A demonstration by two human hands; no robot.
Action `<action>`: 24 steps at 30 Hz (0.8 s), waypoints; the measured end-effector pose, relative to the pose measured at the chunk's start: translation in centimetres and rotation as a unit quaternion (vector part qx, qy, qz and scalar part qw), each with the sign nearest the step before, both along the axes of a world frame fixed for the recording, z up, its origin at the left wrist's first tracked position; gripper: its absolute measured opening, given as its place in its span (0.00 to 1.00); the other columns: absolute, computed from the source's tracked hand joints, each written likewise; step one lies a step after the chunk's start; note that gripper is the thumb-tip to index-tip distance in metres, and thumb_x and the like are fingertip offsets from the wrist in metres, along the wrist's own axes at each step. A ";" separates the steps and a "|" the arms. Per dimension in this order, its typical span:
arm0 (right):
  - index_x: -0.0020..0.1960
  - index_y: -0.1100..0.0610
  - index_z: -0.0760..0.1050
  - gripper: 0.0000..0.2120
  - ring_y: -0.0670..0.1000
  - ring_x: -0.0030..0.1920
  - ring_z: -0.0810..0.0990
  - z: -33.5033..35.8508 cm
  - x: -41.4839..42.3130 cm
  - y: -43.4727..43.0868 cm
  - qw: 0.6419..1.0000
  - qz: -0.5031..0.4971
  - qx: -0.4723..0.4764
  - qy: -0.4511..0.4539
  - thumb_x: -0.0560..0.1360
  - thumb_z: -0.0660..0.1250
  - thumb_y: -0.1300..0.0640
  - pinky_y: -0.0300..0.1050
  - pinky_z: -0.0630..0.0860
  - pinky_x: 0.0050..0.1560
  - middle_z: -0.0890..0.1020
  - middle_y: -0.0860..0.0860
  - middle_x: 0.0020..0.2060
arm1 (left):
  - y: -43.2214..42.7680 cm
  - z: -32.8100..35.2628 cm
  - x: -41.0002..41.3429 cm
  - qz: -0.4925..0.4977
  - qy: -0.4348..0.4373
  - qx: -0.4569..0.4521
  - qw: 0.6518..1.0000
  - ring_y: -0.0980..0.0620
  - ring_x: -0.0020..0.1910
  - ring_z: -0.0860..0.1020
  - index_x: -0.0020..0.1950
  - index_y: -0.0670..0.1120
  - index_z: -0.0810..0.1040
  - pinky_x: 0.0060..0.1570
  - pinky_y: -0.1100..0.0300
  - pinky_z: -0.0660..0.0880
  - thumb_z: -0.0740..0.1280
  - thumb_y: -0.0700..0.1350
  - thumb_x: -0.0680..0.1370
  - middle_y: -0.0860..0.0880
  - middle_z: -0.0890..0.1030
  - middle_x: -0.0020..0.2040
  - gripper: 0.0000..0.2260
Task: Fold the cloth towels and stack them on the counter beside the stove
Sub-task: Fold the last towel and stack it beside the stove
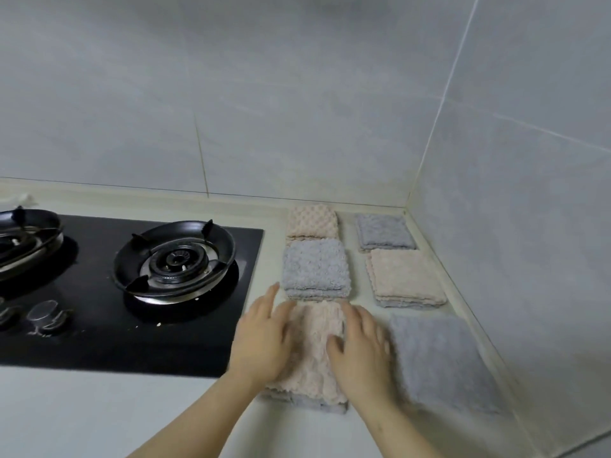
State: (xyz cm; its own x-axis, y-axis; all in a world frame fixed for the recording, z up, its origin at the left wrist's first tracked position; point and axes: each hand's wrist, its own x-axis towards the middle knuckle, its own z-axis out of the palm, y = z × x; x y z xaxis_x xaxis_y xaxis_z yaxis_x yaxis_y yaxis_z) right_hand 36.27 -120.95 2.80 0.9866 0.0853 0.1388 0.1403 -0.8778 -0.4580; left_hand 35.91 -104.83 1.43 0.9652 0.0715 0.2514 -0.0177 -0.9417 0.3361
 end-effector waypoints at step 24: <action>0.34 0.55 0.73 0.13 0.53 0.34 0.73 0.9 8.8 0.9 0.975 -0.045 0.202 0.086 0.77 0.62 0.55 0.43 0.66 0.36 0.74 0.50 0.28 | 2.0 1.1 7.7 0.045 0.056 -0.234 0.969 0.51 0.54 0.73 0.59 0.49 0.75 0.53 0.58 0.70 0.58 0.44 0.79 0.49 0.75 0.55 0.11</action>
State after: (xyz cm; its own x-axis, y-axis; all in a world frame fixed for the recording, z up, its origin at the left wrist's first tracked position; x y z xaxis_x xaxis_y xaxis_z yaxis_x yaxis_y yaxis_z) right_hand 45.12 -120.00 3.74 0.9992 -0.0299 -0.0251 -0.0383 -0.6258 -0.7790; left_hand 43.57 -102.83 2.58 0.9693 0.2375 0.0644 0.1188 -0.6810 0.7226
